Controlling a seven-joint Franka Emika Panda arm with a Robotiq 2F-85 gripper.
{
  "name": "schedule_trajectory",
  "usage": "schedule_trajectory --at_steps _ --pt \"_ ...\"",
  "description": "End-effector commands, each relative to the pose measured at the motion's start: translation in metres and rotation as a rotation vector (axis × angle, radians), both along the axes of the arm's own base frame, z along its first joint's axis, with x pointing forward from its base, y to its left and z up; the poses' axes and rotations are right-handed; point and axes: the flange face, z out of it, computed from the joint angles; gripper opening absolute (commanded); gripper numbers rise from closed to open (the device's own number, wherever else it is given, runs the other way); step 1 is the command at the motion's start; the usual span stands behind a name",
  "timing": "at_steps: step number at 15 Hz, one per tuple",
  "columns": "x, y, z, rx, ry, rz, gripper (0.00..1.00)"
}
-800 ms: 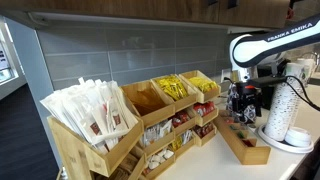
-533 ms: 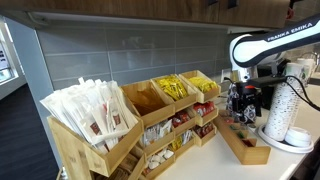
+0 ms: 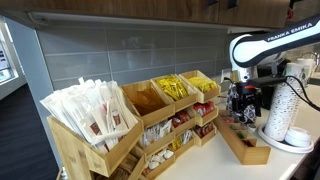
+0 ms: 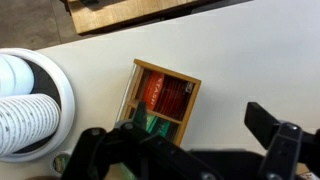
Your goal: Put one brown sachet from the counter on the middle shelf of the stand on the left
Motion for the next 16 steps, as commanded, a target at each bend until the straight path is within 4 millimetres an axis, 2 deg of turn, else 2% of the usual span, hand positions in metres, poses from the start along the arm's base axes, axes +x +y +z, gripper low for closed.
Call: schedule_trajectory --at_steps 1,3,8,13,14,16 --pt "-0.003 0.028 -0.009 0.031 -0.044 0.076 1.0" --pt "-0.01 0.057 -0.017 0.031 -0.102 0.123 1.0" --pt "-0.04 0.126 -0.048 0.172 -0.246 0.26 1.0" --pt "-0.071 0.189 -0.067 0.28 -0.337 0.487 1.0" --pt "-0.054 0.176 -0.06 0.245 -0.294 0.417 1.0" --pt "-0.057 0.183 -0.061 0.246 -0.298 0.431 1.0"
